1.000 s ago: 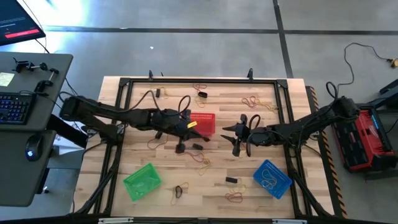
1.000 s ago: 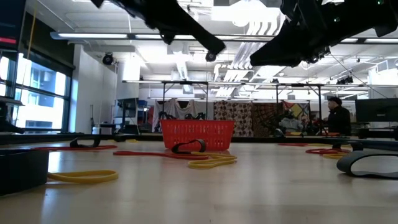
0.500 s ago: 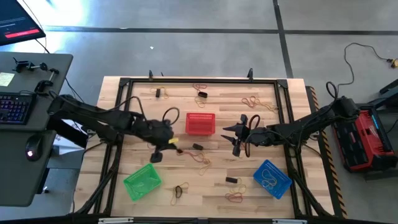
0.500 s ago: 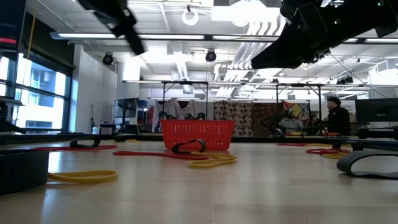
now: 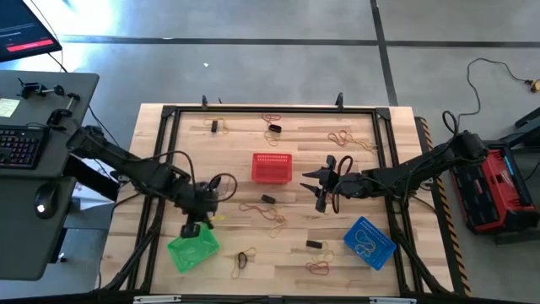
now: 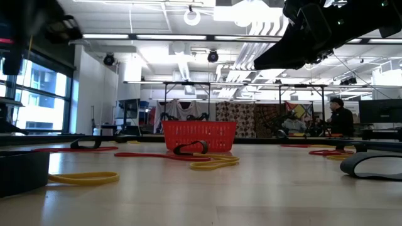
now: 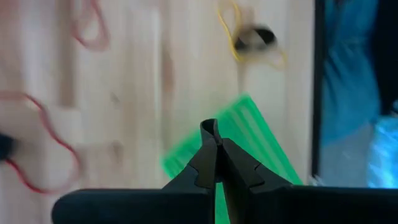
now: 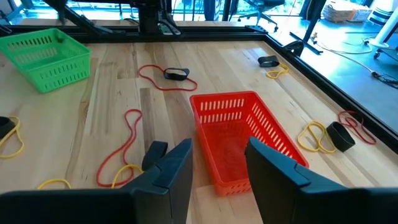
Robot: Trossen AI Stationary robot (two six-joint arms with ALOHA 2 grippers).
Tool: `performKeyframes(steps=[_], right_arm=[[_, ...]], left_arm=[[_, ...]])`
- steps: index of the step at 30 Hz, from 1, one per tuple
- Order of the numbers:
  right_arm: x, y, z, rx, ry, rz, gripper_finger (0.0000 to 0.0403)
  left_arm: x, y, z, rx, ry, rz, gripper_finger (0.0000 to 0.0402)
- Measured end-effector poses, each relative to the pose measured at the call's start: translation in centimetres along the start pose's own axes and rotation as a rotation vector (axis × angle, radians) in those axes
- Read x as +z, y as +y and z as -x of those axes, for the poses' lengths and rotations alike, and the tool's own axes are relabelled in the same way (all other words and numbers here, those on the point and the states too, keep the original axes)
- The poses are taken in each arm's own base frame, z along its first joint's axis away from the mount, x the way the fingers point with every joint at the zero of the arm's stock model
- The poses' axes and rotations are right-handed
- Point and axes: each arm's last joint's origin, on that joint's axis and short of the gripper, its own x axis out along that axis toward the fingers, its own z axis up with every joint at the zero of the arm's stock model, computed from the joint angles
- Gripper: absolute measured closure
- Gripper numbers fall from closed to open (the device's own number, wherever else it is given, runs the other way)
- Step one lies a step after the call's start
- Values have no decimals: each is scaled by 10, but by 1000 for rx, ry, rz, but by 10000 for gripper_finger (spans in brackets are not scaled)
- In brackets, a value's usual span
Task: Sort rubber bands into baskets
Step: Put the black rubber band into the green bin
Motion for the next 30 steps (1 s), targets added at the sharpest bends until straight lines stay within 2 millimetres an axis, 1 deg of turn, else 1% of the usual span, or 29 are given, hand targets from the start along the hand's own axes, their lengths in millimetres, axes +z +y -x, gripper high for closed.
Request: performKeyframes(steps=[7,12,15,21,24,30], right_arm=[[0,-3,-1,-12,2,-4,265],[0,-4,-2,-18,2,-6,265],[0,-4,-2,-18,3,-6,265],[-2,-4,-2,-20,26,-3,265],[-4,-5,-2,-22,39,3,265],[-4,-5,-2,-22,41,4,265]], left_arm=[[-13,-17,-2,-107,107,42,401],[-18,-25,-7,-108,143,34,401],[-22,-27,-19,-86,188,16,401],[-34,-22,-53,-25,286,-23,401],[-38,-21,-67,-15,309,-30,401],[-38,-23,-83,-18,321,-40,401]])
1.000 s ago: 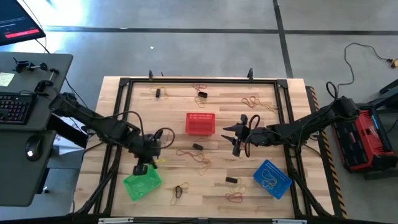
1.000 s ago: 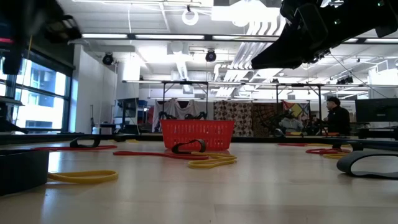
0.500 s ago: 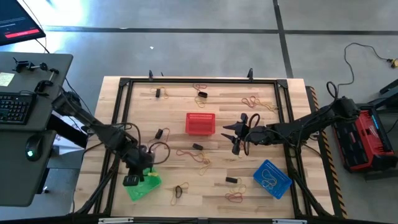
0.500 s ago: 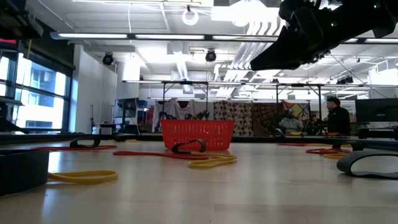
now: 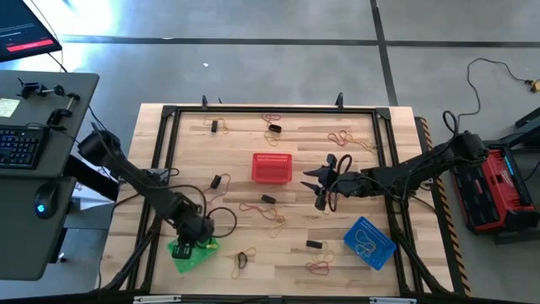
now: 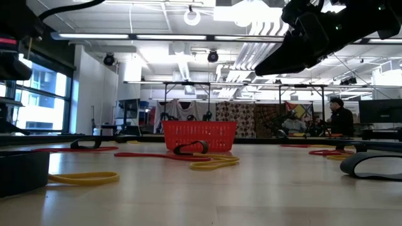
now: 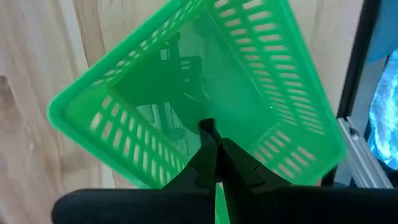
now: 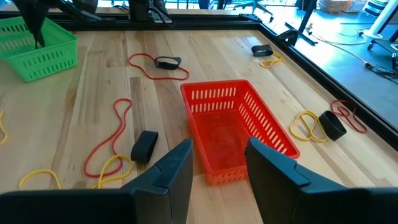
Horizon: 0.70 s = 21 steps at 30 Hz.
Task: Sort rubber bands into baskets
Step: Put the black rubber band into the green bin
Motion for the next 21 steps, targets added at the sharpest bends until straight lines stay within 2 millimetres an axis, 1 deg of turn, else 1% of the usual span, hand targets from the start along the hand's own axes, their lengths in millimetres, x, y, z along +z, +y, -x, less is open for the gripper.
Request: performKeyframes(steps=[4,9,16,21], right_arm=[[0,0,0,0,0,0,265],[0,0,0,0,3,2,265],[0,0,0,0,3,4,265],[0,0,0,0,3,5,265]], left_arm=[[1,0,-7,6,33,4,390],[2,0,-11,10,55,21,358],[1,0,-8,5,45,55,306],[1,0,-6,7,34,57,281]])
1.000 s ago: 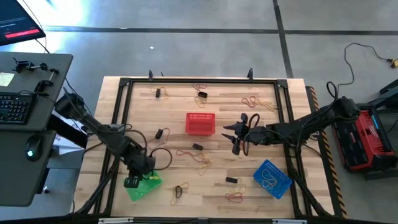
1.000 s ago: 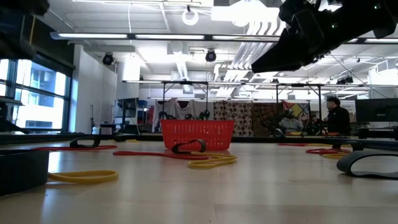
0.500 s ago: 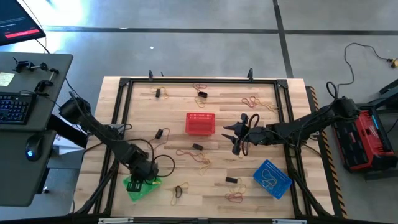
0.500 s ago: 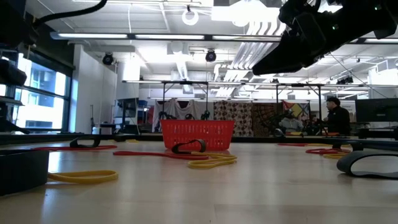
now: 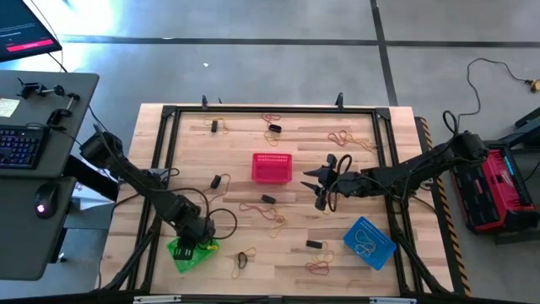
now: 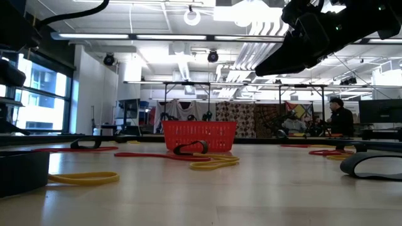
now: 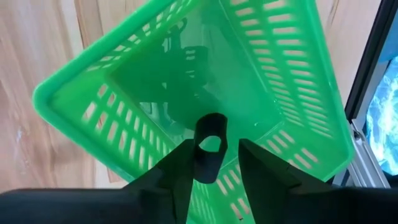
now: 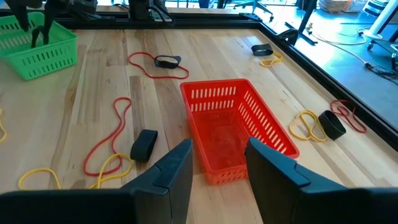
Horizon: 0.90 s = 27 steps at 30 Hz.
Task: Sort rubber bands into baskets
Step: Put the black rubber band into the green bin, then put the yellow rubber band into the blue bin
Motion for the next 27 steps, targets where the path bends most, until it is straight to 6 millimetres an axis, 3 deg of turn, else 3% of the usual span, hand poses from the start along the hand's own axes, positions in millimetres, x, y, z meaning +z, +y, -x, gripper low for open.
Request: performKeyframes(steps=[7,14,21,27], right_arm=[[0,0,0,0,3,2,265],[0,0,0,0,3,3,265],[-1,0,0,0,5,11,265],[-1,0,0,0,7,12,265]], left_arm=[[1,-2,8,8,-46,-32,273],[3,-8,31,1,-167,-60,273],[4,-1,44,55,-259,-39,275],[15,21,55,132,-332,-30,338]])
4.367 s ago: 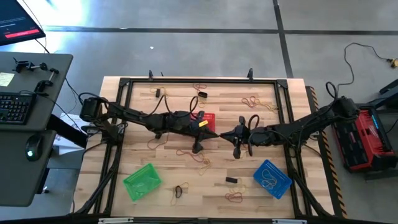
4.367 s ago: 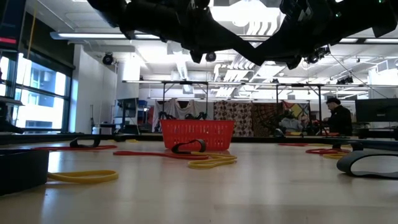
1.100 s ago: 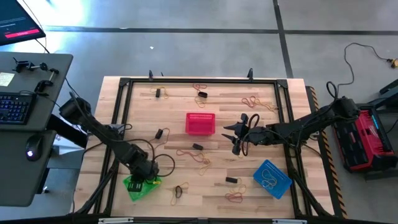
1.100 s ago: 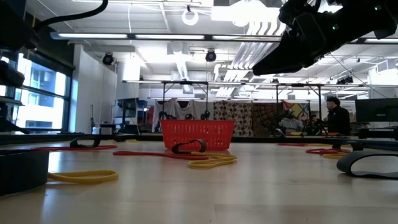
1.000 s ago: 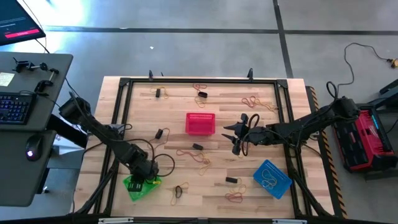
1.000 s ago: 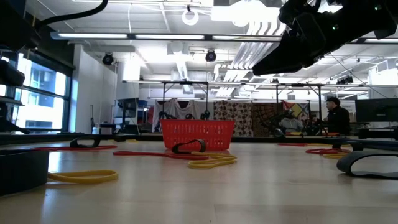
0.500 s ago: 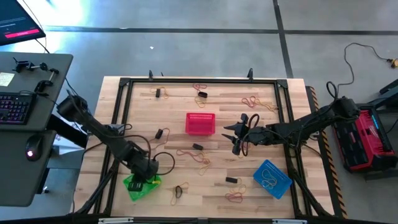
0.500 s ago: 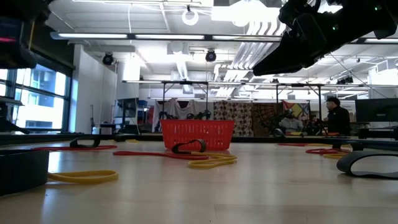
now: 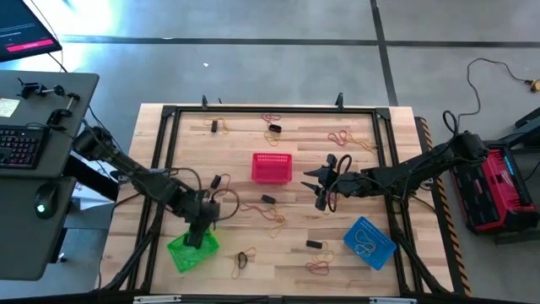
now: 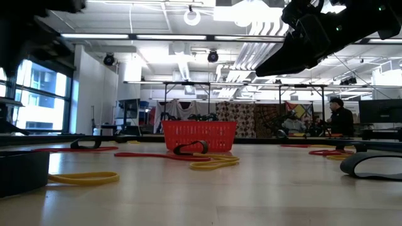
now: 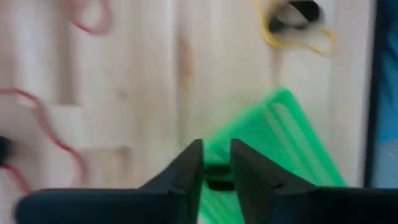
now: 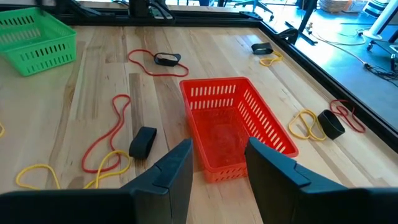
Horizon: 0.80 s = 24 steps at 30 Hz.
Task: Sort rubber bands into baskets
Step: Put the yellow rubber band into the blue bin
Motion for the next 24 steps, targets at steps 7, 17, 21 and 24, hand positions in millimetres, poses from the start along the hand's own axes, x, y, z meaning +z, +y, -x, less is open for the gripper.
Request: performKeyframes(steps=[7,17,21,24], right_arm=[[0,0,0,0,0,-3,265],[-5,-1,-7,-15,31,4,265],[-10,-4,-15,-22,60,-16,265],[-13,-5,-22,-5,65,-26,265]], left_arm=[[22,53,4,133,-58,48,393],[36,155,23,370,-154,218,399],[32,198,29,431,-170,261,399],[26,227,28,417,-154,286,399]])
